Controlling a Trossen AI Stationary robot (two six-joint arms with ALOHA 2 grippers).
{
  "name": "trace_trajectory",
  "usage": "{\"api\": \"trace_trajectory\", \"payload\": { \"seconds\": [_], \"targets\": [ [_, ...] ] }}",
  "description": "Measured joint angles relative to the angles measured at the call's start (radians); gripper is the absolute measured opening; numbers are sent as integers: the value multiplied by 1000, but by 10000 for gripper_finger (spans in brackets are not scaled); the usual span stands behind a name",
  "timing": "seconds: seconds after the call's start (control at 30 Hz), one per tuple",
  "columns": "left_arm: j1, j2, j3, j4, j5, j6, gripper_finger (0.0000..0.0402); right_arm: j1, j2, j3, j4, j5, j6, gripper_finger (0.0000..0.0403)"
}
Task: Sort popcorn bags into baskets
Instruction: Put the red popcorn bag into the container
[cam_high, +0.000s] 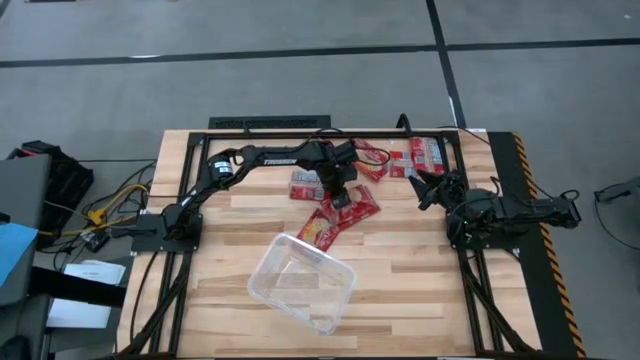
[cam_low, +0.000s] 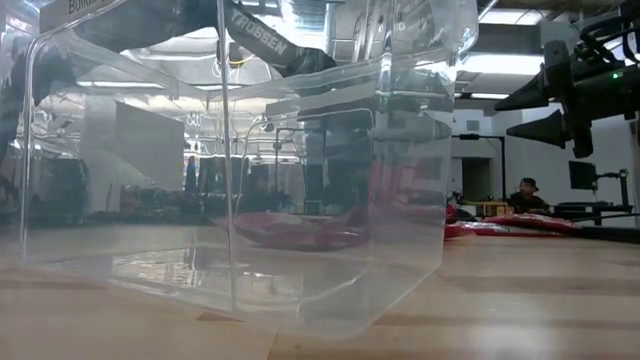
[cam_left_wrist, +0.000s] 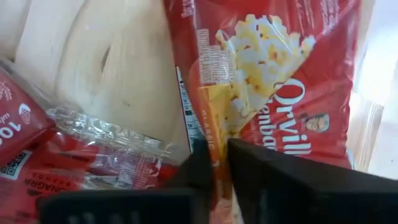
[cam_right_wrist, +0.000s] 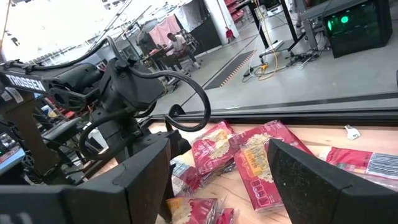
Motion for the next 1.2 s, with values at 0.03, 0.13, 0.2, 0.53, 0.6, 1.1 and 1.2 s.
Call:
{"api": "trace_trajectory", "payload": {
  "seconds": [0.03, 0.13, 0.2, 0.53, 0.6, 1.1, 1.2],
  "targets": [
    [0, -1, 0, 1, 4, -7, 13, 0, 0, 0, 0, 0, 0, 295],
    [4, -6, 3, -6, 8, -40, 15, 0, 0, 0, 0, 0, 0, 295],
    [6, -5, 36, -48, 6, -51, 13, 0, 0, 0, 0, 0, 0, 295],
    [7, -5, 318, -283, -17, 28, 3, 0, 0, 0, -4, 0, 0, 295],
    [7, -5, 396, -383, -17, 69, 3, 0, 0, 0, -10, 0, 0, 295],
    [-61, -341, 401, -696, -5, 301, 1, -3, 12, -1, -11, 0, -42, 295],
    [-123, -395, 402, -739, 0, 346, 1, -3, 21, -1, -11, 0, -57, 295]
  ]
}}
